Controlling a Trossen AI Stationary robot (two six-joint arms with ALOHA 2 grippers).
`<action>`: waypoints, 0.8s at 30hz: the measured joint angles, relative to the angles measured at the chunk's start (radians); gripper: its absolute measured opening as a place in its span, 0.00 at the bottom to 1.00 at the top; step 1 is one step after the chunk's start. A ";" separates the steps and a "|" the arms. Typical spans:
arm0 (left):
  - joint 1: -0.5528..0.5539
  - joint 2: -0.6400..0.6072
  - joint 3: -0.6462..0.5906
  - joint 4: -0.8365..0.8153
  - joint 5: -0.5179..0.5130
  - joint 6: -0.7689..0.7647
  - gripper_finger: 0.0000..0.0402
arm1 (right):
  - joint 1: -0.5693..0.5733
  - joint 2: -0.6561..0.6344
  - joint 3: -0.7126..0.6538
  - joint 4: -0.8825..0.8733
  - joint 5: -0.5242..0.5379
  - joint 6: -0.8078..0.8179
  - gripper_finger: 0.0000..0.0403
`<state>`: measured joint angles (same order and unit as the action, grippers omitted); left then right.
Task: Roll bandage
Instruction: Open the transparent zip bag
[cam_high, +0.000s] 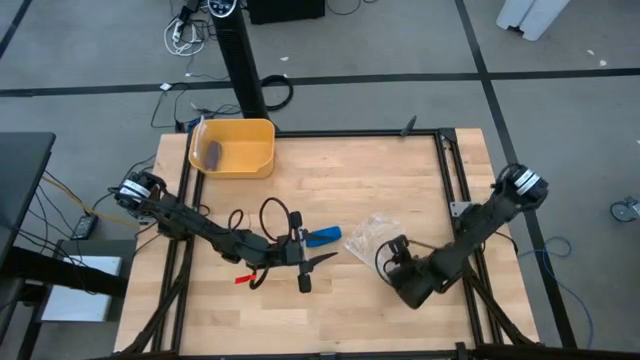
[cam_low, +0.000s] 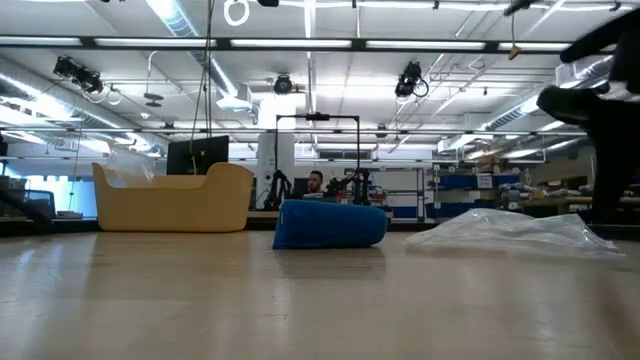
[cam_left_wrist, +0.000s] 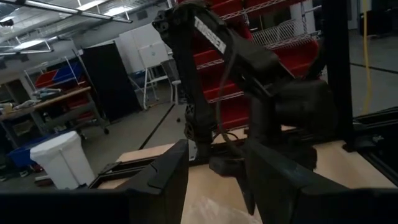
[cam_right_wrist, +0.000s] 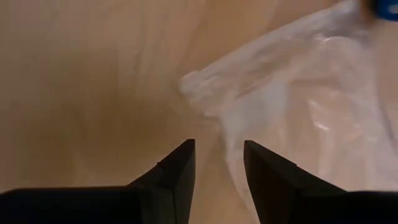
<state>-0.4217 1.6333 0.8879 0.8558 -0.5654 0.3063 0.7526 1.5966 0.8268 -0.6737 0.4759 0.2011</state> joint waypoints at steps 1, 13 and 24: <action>0.000 0.000 0.000 0.000 0.000 0.000 0.41 | 0.006 0.018 0.000 0.003 0.000 -0.003 0.33; 0.000 0.000 0.000 -0.018 -0.007 -0.001 0.41 | -0.004 0.086 0.001 0.090 0.069 -0.072 0.26; -0.004 0.000 0.000 -0.003 -0.028 -0.005 0.41 | -0.044 0.065 0.043 0.143 0.110 -0.105 0.02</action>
<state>-0.4260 1.6333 0.8879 0.8526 -0.5939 0.3017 0.7088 1.6612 0.8694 -0.5305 0.5861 0.0962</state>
